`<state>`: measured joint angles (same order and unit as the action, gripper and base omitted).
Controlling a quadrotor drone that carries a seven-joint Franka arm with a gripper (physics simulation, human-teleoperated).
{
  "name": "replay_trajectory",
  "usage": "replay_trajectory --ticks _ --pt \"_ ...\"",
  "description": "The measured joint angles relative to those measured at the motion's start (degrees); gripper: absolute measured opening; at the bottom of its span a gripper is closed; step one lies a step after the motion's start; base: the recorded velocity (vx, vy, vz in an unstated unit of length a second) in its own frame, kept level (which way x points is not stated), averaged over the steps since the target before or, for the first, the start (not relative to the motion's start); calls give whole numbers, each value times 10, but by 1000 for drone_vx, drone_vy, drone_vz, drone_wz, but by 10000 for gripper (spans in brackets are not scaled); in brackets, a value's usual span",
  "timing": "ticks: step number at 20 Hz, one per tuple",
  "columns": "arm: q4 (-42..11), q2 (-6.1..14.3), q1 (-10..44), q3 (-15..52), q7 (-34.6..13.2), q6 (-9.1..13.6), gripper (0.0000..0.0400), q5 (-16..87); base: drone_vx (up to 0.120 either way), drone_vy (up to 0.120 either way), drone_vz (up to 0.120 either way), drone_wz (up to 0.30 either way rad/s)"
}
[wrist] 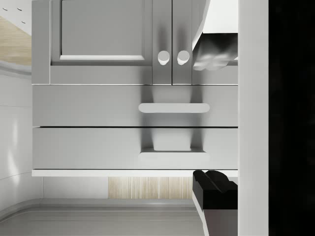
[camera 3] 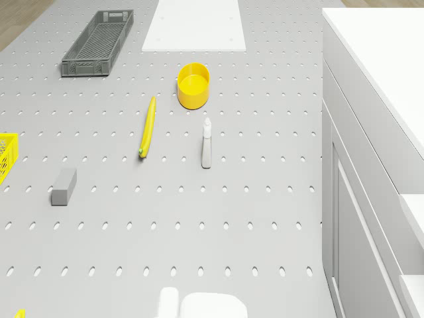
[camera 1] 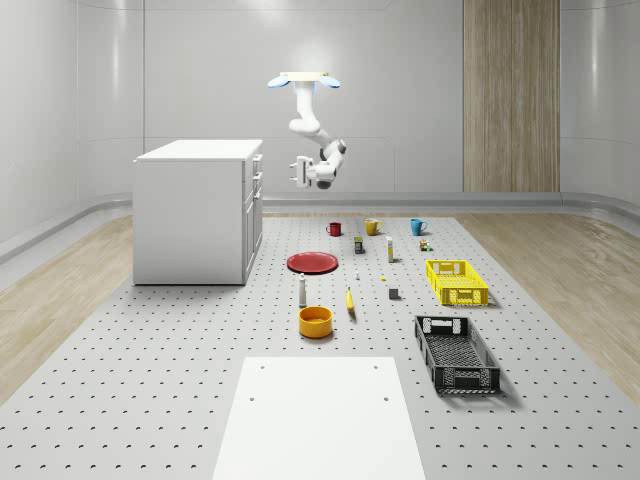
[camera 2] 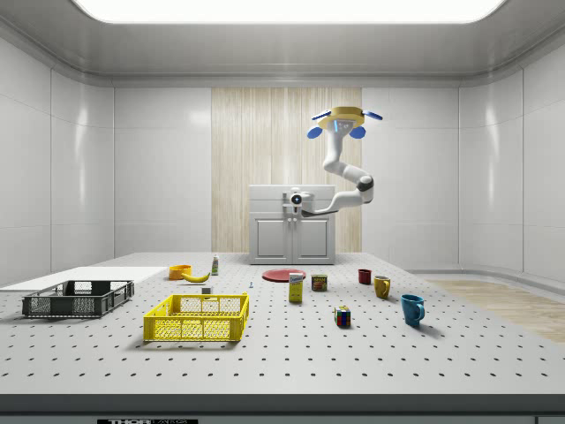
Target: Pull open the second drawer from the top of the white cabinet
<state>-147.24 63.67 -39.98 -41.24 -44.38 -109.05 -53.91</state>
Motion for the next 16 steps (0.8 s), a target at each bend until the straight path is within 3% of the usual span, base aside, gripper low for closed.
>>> replay_trajectory --ticks 6,16 --pt "-11 -9 -17 34 8 -38 300 -35 0 0 0 0" --pt "11 -25 -32 73 -7 -60 300 -67 0 0 0 0"
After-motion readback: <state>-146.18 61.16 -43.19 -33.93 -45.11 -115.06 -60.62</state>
